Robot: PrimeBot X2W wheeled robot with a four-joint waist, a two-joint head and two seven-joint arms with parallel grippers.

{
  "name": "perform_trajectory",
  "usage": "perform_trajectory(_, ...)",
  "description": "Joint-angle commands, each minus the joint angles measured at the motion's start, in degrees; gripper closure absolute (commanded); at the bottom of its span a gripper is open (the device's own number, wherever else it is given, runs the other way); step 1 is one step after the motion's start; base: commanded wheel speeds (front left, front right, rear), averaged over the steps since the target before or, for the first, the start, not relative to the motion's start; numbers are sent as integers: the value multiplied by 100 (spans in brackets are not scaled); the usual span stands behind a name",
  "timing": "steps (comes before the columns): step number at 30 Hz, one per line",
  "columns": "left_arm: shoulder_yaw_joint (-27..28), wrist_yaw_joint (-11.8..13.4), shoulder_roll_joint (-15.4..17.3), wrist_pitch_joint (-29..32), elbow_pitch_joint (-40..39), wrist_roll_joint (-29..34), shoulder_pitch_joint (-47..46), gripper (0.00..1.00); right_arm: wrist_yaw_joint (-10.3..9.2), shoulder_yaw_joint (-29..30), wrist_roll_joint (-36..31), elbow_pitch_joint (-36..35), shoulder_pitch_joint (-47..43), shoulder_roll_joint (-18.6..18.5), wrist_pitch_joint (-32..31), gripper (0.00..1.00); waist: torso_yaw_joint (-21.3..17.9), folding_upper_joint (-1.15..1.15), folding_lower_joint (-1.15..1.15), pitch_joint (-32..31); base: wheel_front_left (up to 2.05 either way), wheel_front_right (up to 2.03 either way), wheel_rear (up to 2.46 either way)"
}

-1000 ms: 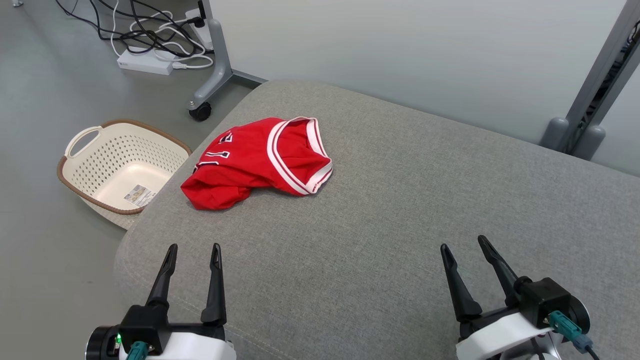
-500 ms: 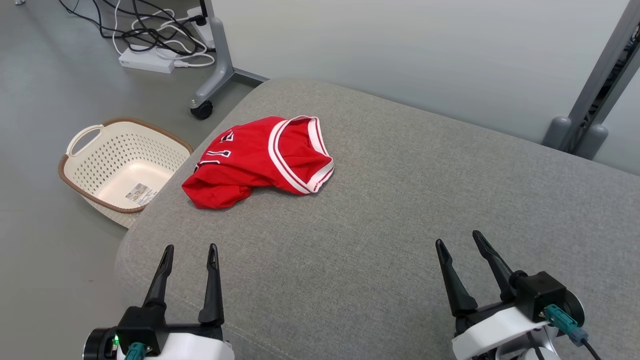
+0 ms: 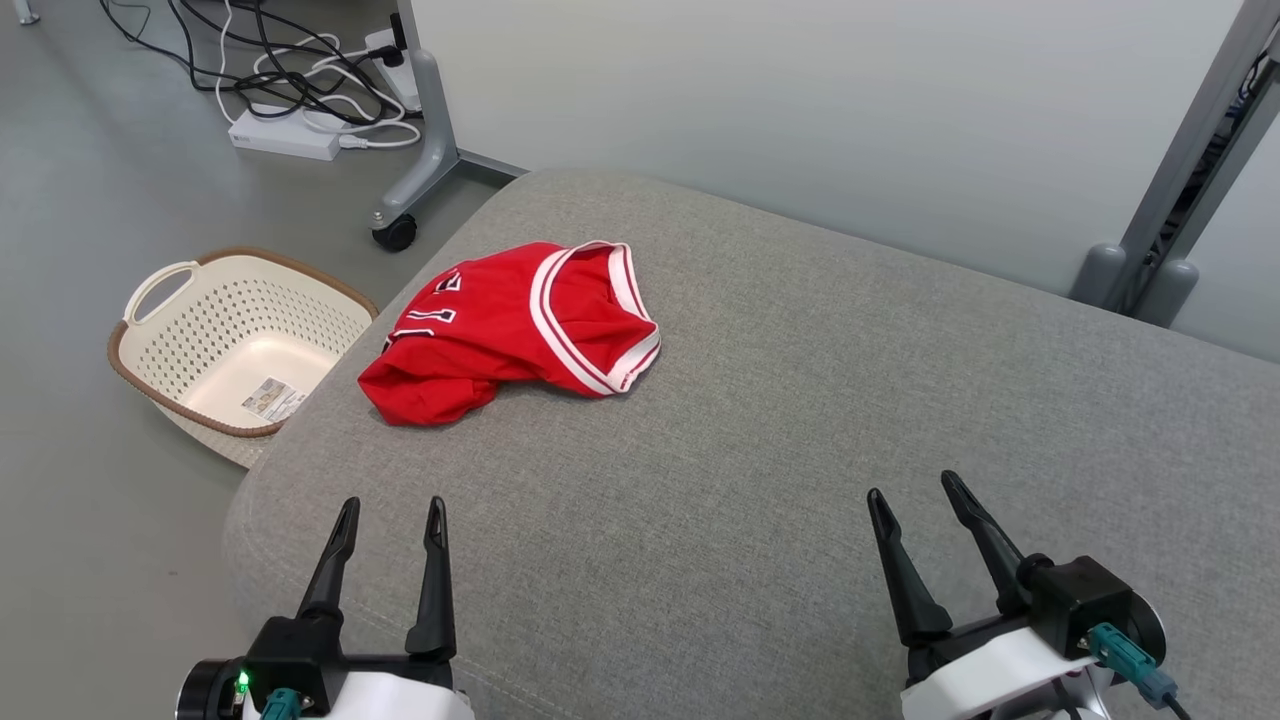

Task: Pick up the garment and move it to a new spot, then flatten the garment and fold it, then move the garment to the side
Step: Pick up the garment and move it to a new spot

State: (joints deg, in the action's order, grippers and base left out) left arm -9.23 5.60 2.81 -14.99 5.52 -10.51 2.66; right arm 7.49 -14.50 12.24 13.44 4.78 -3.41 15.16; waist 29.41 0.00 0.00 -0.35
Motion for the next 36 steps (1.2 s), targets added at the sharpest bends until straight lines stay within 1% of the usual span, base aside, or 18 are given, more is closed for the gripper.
perform_trajectory(1,-12,-25,20,-20,9,18,-9,0,1,-19,3,-47,-61,-24,6,0,2,0,0,18,0,0,0)
perform_trajectory(3,3,-47,21,-20,16,19,-18,0,1,-46,-14,-69,-71,-39,6,0,3,0,0,33,0,0,0)
perform_trajectory(5,145,-11,26,-21,-18,29,-75,0,1,-72,-42,-97,-76,-55,6,0,4,0,0,66,0,0,0)
perform_trajectory(7,216,-27,23,-20,-37,28,-110,0,1,-80,-60,-115,-73,-54,6,0,5,0,0,85,0,0,0)
perform_trajectory(10,387,-215,15,-20,-54,97,-206,0,1,-130,-95,-208,-64,-66,6,0,-21,0,0,191,0,0,0)
perform_trajectory(13,566,-535,20,-20,153,-381,-386,0,1,-188,-140,-268,31,-145,6,0,-107,0,0,374,0,0,0)
perform_trajectory(15,629,-854,35,-20,385,-493,-623,0,1,-211,-155,-293,77,-195,7,0,-163,0,0,499,0,0,0)
perform_trajectory(16,561,-1014,124,-19,559,-505,-744,0,1,-245,-167,-306,115,-218,6,0,-205,0,0,581,0,0,0)
perform_trajectory(18,483,-1177,313,3,855,-621,-1100,0,1,-310,-191,-332,207,-273,6,0,-298,0,0,738,0,0,0)
perform_trajectory(20,246,-1273,555,253,1062,-816,-1543,0,1,-378,-203,-329,315,-326,-1,0,-404,0,0,896,0,0,0)
perform_trajectory(21,228,-1302,658,402,1126,-1048,-1767,0,1,-407,-216,-322,367,-345,-6,0,-464,0,0,975,0,0,0)
perform_trajectory(22,228,-1305,768,600,1211,-1307,-1973,0,1,-448,-218,-319,413,-356,-8,0,-526,0,0,1053,0,0,0)
perform_trajectory(25,-41,-1304,1285,1161,1348,-1920,-2596,0,1,-573,-217,-306,575,-360,-7,0,-715,0,0,1271,0,0,0)
perform_trajectory(29,-237,-1308,1726,2123,1759,-2821,-3448,0,1,-705,-217,-314,706,-405,-5,0,-883,0,0,1528,0,0,0)
perform_trajectory(32,-209,-1308,1866,2841,2263,-3412,-4051,0,1,-819,-229,-354,825,-452,-19,0,-988,0,0,1717,0,0,0)
perform_trajectory(34,-191,-1309,1907,3299,2653,-3679,-4414,0,1,-875,-223,-388,904,-492,-32,0,-1041,0,0,1838,0,0,0)
perform_trajectory(35,-235,-1309,1956,3657,2996,-3816,-4757,0,1,-939,-218,-447,973,-504,-33,0,-1076,0,0,1947,0,0,0)
perform_trajectory(36,-284,-1309,1971,3801,3158,-3828,-4910,0,1,-1001,-209,-482,1011,-515,-45,0,-1087,0,0,1993,0,0,0)
